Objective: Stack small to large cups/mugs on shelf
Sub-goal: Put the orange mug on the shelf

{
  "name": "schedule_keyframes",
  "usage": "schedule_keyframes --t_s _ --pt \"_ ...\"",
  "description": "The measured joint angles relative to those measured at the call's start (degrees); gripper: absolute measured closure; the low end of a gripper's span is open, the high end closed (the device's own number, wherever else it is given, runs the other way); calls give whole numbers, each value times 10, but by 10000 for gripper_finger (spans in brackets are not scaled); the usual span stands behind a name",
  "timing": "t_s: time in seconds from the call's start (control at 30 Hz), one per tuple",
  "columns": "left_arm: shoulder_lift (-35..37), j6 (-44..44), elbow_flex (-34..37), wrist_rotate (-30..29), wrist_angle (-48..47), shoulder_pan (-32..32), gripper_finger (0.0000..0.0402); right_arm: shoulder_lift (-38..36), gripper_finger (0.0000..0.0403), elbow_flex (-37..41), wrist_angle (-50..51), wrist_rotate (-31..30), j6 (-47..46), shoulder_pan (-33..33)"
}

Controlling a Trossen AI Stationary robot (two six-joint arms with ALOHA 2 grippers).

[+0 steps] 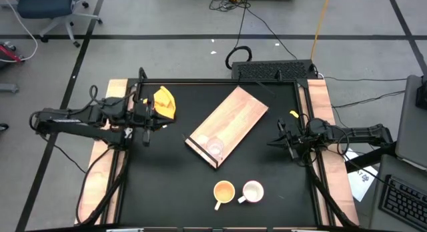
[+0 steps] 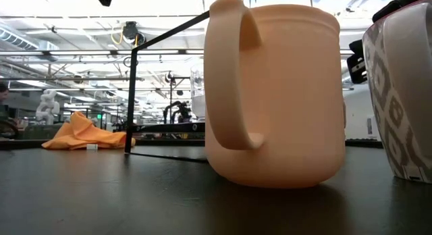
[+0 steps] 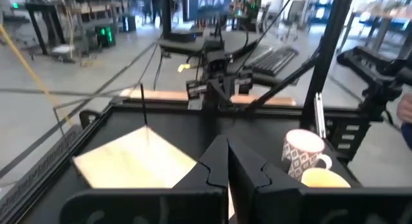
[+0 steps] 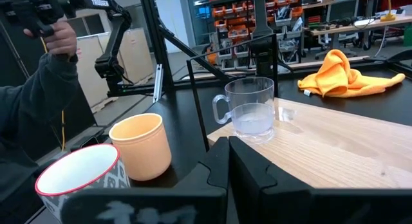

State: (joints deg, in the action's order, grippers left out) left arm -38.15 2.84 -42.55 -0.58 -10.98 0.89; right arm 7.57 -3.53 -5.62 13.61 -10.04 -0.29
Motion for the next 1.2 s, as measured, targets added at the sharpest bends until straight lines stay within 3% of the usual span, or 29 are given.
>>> schedule_keyframes --t_s 0.27,0.6,1.2 --pt "52 9 134 36 154 0 401 0 403 0 3 0 -1 0" --pt "90 23 237 35 174 0 401 0 403 0 3 0 -13 0" --pt "135 9 343 20 218 25 401 0 403 0 3 0 -13 0"
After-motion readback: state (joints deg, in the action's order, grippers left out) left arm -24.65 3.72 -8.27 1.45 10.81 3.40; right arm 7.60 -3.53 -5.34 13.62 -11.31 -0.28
